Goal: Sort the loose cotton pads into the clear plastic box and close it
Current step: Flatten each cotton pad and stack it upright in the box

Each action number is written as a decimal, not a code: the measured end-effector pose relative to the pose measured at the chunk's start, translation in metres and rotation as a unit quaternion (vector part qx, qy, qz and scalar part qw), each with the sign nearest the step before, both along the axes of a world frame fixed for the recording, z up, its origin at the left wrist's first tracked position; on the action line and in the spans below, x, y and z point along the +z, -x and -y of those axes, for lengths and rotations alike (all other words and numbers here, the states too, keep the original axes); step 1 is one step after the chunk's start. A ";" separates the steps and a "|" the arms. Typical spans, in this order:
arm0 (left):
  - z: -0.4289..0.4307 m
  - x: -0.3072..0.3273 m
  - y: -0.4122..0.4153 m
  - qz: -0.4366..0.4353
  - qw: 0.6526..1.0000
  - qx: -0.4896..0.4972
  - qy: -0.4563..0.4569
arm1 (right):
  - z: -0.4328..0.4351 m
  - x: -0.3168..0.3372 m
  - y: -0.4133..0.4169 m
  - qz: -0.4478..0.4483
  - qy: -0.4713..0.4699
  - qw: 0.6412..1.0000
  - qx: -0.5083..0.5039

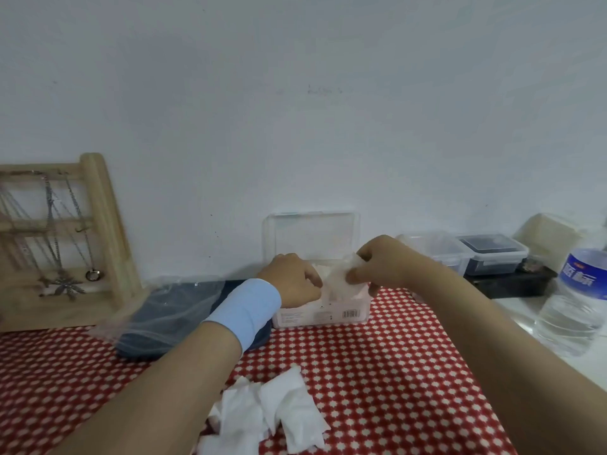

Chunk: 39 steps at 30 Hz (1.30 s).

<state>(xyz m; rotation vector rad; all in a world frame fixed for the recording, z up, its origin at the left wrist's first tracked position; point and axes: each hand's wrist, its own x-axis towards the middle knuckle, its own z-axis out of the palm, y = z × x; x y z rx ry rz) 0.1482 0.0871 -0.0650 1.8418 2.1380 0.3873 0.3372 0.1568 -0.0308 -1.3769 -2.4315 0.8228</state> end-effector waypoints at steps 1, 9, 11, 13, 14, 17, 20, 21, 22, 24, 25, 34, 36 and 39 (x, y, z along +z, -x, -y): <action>0.001 0.000 0.001 -0.001 1.000 -0.003 -0.001 | -0.001 0.003 0.002 0.030 -0.016 0.999 0.004; 0.003 -0.002 0.001 -0.012 1.000 -0.006 -0.009 | 0.000 0.000 0.046 0.259 -0.071 0.963 0.025; 0.004 -0.006 0.003 -0.006 1.000 -0.005 -0.024 | 0.001 0.003 0.048 0.318 -0.125 0.940 0.006; 0.004 -0.009 0.004 0.000 0.999 -0.007 -0.035 | 0.003 0.000 0.054 0.343 -0.148 0.927 -0.004; 0.004 -0.010 0.004 0.003 0.999 -0.008 -0.039 | 0.004 -0.003 0.058 0.338 -0.137 0.931 -0.001; 0.004 -0.012 0.008 0.020 0.999 -0.012 -0.041 | 0.003 -0.007 0.066 0.267 -0.025 0.963 0.001; 0.010 -0.013 0.013 0.031 0.998 -0.029 -0.044 | -0.002 0.001 0.056 0.208 0.026 0.978 -0.024; 0.011 -0.014 0.014 0.032 0.998 -0.033 -0.050 | -0.001 0.001 0.054 0.208 0.028 0.978 -0.024; 0.013 -0.016 0.013 0.031 0.997 -0.038 -0.058 | 0.002 0.000 0.055 0.216 0.029 0.976 -0.018; 0.015 -0.018 0.012 0.027 0.996 -0.046 -0.068 | 0.010 -0.005 0.060 0.222 0.040 0.974 -0.002; 0.016 -0.019 0.012 0.027 0.996 -0.048 -0.071 | 0.013 -0.007 0.061 0.214 0.047 0.976 0.001; 0.024 -0.034 0.012 -0.043 0.997 -0.056 -0.027 | 0.021 -0.011 0.049 0.121 0.064 0.990 -0.042; 0.023 -0.038 0.009 -0.059 0.997 -0.053 -0.015 | 0.020 -0.017 0.051 0.128 0.026 0.990 -0.048; 0.023 -0.034 0.009 -0.058 0.997 -0.037 -0.033 | 0.022 -0.021 0.043 0.112 -0.109 0.983 -0.094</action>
